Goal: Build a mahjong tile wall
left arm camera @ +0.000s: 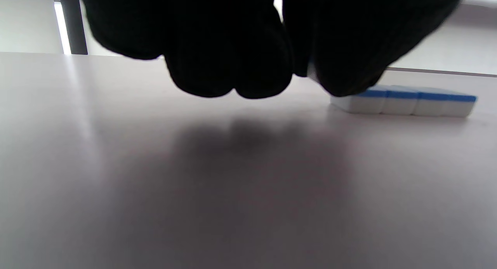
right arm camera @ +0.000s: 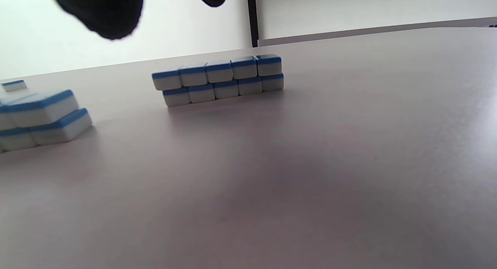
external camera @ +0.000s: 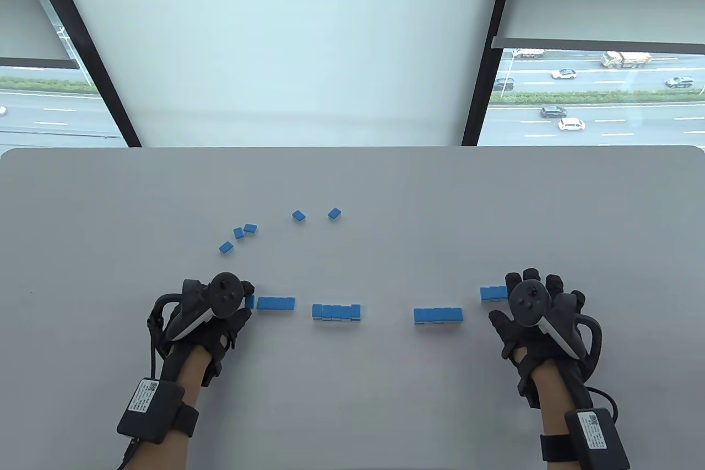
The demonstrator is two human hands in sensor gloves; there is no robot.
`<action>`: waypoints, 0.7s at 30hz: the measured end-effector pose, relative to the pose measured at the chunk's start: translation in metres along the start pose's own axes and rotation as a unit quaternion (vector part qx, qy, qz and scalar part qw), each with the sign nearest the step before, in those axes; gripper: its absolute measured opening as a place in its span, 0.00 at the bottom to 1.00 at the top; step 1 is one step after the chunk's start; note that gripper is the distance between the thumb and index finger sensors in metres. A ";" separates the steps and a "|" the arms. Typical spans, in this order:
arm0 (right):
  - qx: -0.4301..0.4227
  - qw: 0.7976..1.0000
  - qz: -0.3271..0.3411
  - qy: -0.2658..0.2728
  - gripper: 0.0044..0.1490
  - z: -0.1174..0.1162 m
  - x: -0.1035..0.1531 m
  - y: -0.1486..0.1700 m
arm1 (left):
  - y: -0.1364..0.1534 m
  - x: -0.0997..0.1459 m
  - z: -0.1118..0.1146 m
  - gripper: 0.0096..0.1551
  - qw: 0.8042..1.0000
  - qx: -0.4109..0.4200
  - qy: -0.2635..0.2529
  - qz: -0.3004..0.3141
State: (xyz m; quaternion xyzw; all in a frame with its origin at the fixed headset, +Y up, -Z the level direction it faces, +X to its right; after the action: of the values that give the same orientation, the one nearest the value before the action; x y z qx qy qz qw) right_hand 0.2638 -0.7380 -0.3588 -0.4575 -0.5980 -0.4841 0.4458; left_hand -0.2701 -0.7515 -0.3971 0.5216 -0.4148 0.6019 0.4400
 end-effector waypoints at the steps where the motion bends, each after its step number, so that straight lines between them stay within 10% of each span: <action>1: 0.001 1.000 -0.001 0.000 0.51 0.000 0.000 0.000 | 0.000 -0.002 0.002 0.31 1.000 -0.005 0.005 -0.003; 21: 0.007 1.000 -0.005 0.001 0.51 0.001 0.001 0.001 | 0.004 -0.002 0.006 0.34 0.999 0.010 0.028 -0.011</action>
State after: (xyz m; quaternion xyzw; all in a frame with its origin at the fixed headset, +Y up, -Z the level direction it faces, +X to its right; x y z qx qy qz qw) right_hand 0.2645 -0.7373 -0.3581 -0.4508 -0.6037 -0.4823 0.4469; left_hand -0.2720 -0.7580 -0.3986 0.5130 -0.3905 0.6158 0.4530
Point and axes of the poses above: the tracker on the back of each hand, its own y axis roughly to the little-finger side, its own x axis roughly from the fingertips to the wrist, z = x × y, the point moved 2 cm from there along -x, roughly from the wrist to the fingertips, and after that the axes turned 14 degrees about x, right-handed, at the moved point
